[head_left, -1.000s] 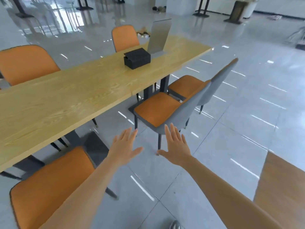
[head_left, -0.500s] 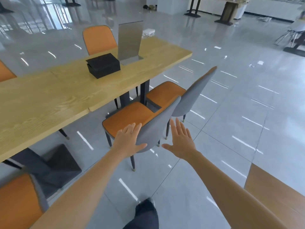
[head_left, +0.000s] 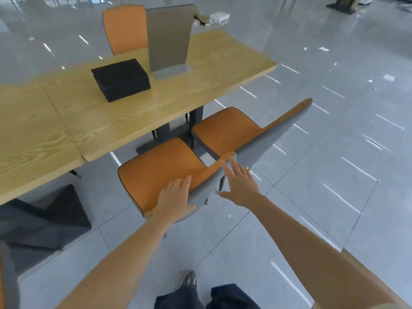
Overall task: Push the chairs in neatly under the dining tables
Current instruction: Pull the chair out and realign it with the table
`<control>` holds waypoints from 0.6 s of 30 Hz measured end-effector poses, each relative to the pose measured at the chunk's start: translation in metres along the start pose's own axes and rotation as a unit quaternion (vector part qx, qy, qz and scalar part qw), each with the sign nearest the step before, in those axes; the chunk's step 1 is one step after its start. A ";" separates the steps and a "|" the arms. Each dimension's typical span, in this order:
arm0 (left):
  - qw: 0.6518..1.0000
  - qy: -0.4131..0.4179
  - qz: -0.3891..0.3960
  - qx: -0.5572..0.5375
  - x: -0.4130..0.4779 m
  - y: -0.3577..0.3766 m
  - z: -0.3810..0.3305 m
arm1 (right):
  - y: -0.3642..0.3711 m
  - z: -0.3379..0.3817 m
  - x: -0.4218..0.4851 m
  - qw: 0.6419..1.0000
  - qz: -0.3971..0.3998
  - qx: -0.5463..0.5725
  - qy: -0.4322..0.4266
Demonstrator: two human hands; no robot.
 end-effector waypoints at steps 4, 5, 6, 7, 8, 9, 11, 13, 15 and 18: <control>0.997 -0.075 0.016 0.012 0.014 0.012 -0.001 | 0.004 -0.010 0.048 0.996 0.024 -0.052 -0.074; 0.995 -0.096 0.013 0.009 0.016 0.014 -0.002 | 0.005 -0.011 0.059 0.993 0.028 -0.067 -0.097; 0.993 -0.118 0.009 0.006 0.017 0.016 -0.003 | 0.005 -0.013 0.070 0.989 0.029 -0.080 -0.123; 0.990 -0.143 0.008 0.003 0.017 0.017 -0.004 | 0.004 -0.014 0.079 0.984 0.029 -0.093 -0.151; 0.986 -0.169 0.010 -0.001 0.017 0.017 -0.006 | 0.004 -0.015 0.087 0.978 0.033 -0.105 -0.177; 0.981 -0.193 0.012 -0.007 0.017 0.018 -0.007 | 0.004 -0.016 0.095 0.972 0.039 -0.114 -0.200; 0.972 -0.234 0.013 -0.025 0.017 0.019 -0.008 | 0.004 -0.019 0.108 0.962 0.055 -0.130 -0.236; 0.966 -0.257 0.017 -0.035 0.017 0.018 -0.009 | 0.003 -0.022 0.118 0.953 0.062 -0.139 -0.261; 0.961 -0.271 0.023 -0.039 0.016 0.018 -0.010 | 0.004 -0.023 0.125 0.946 0.073 -0.148 -0.278; 0.959 -0.281 0.025 -0.035 0.017 0.019 -0.010 | 0.005 -0.020 0.133 0.938 0.089 -0.163 -0.292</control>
Point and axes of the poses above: each hand's wrist, its own x-axis towards the middle knuckle, its own y-axis out of the palm, z = x × y, the point moved 2 cm from there along x, towards the middle knuckle, and after that the axes turned 14 degrees about y, right-handed, at the moved point
